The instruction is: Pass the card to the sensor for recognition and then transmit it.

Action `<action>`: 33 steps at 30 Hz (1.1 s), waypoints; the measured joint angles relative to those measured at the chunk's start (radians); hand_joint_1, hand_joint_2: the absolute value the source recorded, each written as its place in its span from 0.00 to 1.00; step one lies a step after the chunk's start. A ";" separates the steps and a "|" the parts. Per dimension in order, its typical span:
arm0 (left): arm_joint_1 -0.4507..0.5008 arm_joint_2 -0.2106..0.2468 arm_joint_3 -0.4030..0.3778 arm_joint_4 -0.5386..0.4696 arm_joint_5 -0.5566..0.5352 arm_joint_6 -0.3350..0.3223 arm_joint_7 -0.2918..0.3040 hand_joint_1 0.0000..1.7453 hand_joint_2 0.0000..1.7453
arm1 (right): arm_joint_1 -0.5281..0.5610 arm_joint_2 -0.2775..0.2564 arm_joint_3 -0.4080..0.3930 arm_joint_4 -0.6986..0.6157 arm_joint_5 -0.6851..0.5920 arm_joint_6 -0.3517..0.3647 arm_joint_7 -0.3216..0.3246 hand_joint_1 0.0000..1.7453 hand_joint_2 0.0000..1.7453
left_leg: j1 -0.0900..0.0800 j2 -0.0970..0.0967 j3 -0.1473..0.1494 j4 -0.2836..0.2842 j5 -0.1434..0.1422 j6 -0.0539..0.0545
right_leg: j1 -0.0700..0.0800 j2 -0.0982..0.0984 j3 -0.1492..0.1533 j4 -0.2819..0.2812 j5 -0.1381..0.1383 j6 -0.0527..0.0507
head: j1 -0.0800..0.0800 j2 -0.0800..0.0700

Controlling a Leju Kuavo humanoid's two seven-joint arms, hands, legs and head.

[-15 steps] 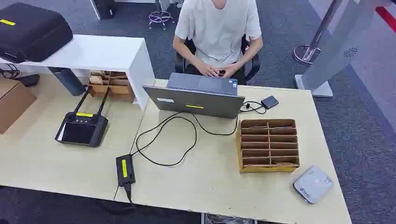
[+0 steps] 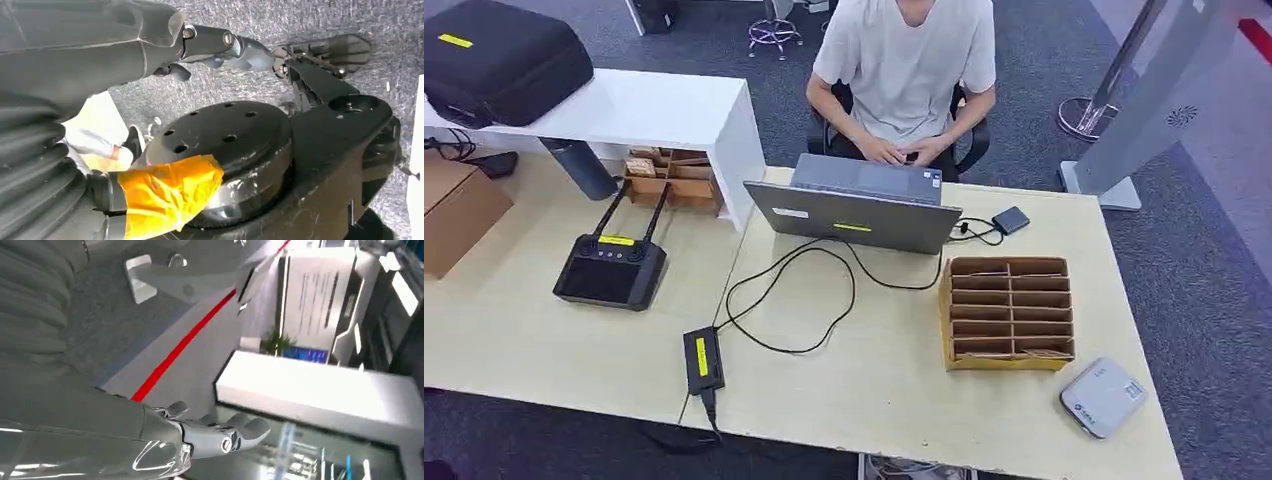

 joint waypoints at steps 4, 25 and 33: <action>-0.006 -0.002 -0.013 0.000 0.001 -0.001 0.000 0.00 1.00 | -0.084 -0.010 0.124 0.022 -0.001 0.019 0.000 0.00 1.00 | 0.009 -0.010 -0.003 0.010 -0.003 -0.011 | -0.013 -0.001 -0.043 0.048 0.049 0.018 | 0.004 0.000; -0.037 0.000 -0.069 0.010 -0.017 -0.015 0.016 0.00 1.00 | -0.500 0.050 0.736 0.160 0.261 0.105 -0.022 0.00 1.00 | -0.039 -0.019 -0.054 0.070 -0.018 0.015 | 0.025 -0.002 0.007 -0.136 0.122 -0.042 | -0.008 0.000; -0.045 -0.006 -0.084 0.018 -0.023 -0.018 0.022 0.00 1.00 | -0.645 0.107 0.942 0.231 0.383 0.121 -0.035 0.00 1.00 | -0.024 -0.022 -0.041 0.031 0.008 0.027 | 0.019 0.000 -0.140 0.140 0.016 -0.012 | 0.000 0.000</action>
